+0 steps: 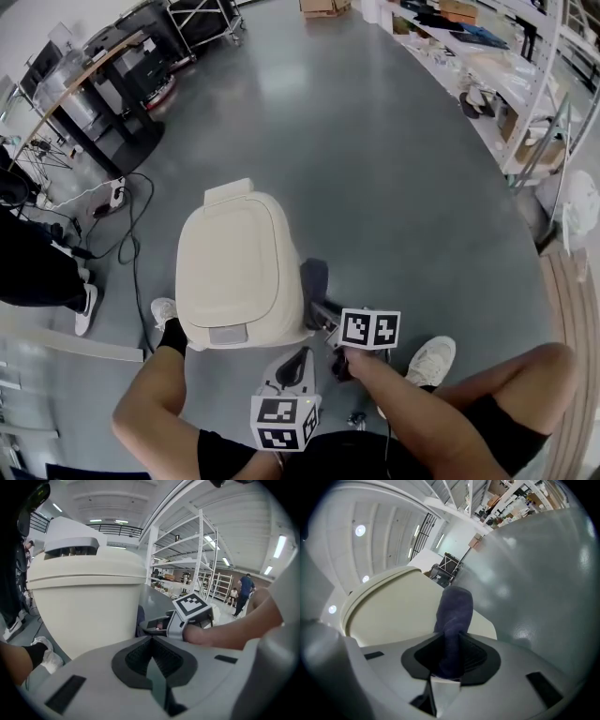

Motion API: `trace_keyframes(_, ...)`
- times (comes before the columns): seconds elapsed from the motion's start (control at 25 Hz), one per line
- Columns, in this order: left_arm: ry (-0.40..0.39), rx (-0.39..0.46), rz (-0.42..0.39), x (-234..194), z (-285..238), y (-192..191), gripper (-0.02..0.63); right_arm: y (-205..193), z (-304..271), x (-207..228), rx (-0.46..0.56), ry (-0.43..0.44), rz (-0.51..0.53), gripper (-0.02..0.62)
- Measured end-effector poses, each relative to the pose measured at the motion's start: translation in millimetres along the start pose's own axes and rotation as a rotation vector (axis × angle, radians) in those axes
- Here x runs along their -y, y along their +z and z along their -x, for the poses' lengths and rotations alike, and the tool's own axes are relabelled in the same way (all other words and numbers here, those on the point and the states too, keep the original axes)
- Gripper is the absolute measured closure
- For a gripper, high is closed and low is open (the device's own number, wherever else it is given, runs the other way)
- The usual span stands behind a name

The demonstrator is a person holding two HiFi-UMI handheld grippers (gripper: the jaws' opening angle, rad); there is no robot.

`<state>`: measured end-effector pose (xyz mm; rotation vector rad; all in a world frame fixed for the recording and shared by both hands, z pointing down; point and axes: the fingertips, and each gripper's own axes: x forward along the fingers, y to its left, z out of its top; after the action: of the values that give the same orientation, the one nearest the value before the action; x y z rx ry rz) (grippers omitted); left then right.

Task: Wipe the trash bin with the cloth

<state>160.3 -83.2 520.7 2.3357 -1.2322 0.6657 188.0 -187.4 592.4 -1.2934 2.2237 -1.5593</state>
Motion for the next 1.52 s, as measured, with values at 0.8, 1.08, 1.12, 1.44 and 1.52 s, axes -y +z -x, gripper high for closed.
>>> trace_keyframes(0.8,-0.02,-0.055,0.054,-8.5,-19.2,-17.2,0.609,-39.8,-40.3,85.8,-0.074,-0.189,-0.008,0.495)
trace_keyframes(1.08,-0.012,-0.067,0.073,-19.3,-23.5,-25.1,0.609,-49.9,-45.4,99.3,-0.113,-0.227,0.006,0.495)
trace_keyframes(1.12,-0.014,-0.068,0.074,-19.6,-24.1,-26.0,0.609,-50.9,-46.3,100.5,-0.116,-0.23,0.003,0.495)
trace_keyframes(1.44,-0.061,-0.05,0.044,-4.2,-28.3,-20.4,0.609,-44.9,-47.4,104.6,-0.094,-0.226,0.002,0.495)
trace_keyframes(1.52,-0.07,-0.046,0.043,-0.6,-28.3,-19.4,0.609,-32.9,-42.0,95.1,-0.042,-0.202,-0.031,0.495)
